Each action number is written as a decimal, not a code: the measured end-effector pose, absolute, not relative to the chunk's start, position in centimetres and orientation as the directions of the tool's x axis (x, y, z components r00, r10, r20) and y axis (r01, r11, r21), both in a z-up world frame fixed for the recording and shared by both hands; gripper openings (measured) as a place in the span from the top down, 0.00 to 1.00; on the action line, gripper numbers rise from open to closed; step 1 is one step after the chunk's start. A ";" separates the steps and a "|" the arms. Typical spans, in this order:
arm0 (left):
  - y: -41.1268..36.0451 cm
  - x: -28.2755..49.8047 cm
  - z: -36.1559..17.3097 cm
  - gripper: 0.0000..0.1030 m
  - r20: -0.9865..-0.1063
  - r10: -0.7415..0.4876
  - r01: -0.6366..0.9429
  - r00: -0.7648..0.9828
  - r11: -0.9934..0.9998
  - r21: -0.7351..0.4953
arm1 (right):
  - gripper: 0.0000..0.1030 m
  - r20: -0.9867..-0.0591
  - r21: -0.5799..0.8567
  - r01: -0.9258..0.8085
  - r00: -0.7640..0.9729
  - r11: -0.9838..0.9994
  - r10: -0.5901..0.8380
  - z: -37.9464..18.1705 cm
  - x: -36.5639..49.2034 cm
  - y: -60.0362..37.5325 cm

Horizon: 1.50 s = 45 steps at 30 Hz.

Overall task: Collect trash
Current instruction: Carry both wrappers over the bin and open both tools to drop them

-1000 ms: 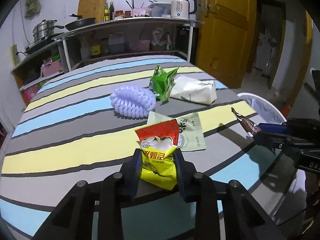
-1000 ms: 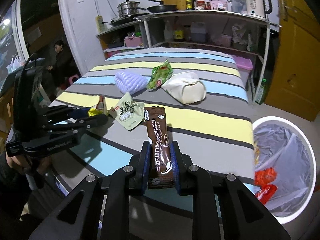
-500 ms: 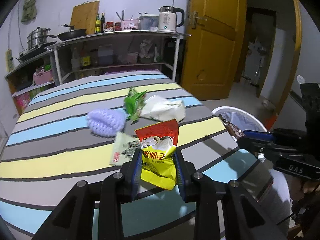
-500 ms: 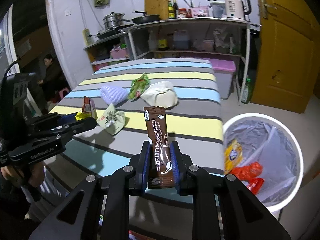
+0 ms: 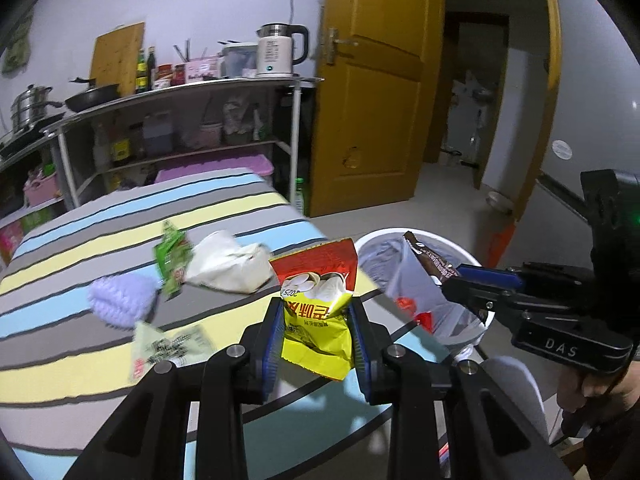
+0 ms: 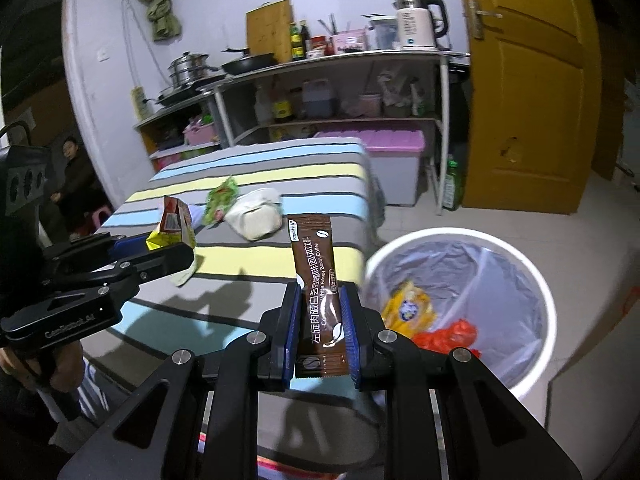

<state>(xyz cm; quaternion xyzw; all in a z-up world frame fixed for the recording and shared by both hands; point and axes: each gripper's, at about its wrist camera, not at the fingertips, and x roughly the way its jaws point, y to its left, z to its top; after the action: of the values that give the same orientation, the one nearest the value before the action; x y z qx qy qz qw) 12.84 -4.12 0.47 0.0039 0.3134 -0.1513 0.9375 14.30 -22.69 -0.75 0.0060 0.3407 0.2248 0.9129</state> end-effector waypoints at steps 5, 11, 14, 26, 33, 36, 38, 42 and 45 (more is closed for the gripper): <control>-6.7 13.7 0.6 0.70 -0.588 -0.315 0.330 0.745 0.940 -0.085 | 0.79 -0.619 0.169 -0.363 0.685 0.916 0.385 -0.7 14.7 -24.8; -9.3 15.0 0.4 0.70 -0.593 -0.350 0.372 0.725 0.924 -0.090 | 0.79 -0.621 0.176 -0.315 0.699 0.932 0.354 -1.1 14.9 -27.2; -10.3 15.6 0.2 0.70 -0.596 -0.364 0.387 0.716 0.917 -0.096 | 0.79 -0.624 0.181 -0.293 0.704 0.939 0.340 -1.3 15.2 -28.3; -13.8 18.8 -0.9 0.69 -0.615 -0.408 0.428 0.675 0.895 -0.124 | 0.79 -0.642 0.187 -0.222 0.710 0.957 0.290 -2.1 16.6 -31.0; -15.0 21.1 -2.1 0.69 -0.637 -0.425 0.444 0.643 0.885 -0.142 | 0.79 -0.658 0.191 -0.191 0.703 0.963 0.270 -2.9 18.0 -32.1; -15.6 21.8 -2.7 0.69 -0.648 -0.429 0.448 0.629 0.881 -0.148 | 0.79 -0.667 0.192 -0.183 0.696 0.964 0.265 -3.3 18.6 -32.3; -15.9 22.2 -3.0 0.69 -0.655 -0.436 0.456 0.617 0.877 -0.155 | 0.79 -0.676 0.194 -0.180 0.688 0.964 0.264 -3.7 19.0 -32.3; -16.4 22.9 -3.6 0.64 -0.667 -0.442 0.463 0.599 0.871 -0.161 | 0.78 -0.693 0.190 -0.170 0.675 0.967 0.255 -4.5 19.7 -32.2; -16.3 23.5 -3.7 0.57 -0.669 -0.449 0.460 0.592 0.870 -0.176 | 0.78 -0.700 0.181 -0.166 0.671 0.969 0.245 -4.9 20.0 -32.2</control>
<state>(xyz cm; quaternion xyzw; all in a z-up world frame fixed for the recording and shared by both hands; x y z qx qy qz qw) 23.53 -16.26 -3.73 0.0078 0.3728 -0.2547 0.8923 20.02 -32.16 -4.86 0.0510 0.3899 0.1127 0.9125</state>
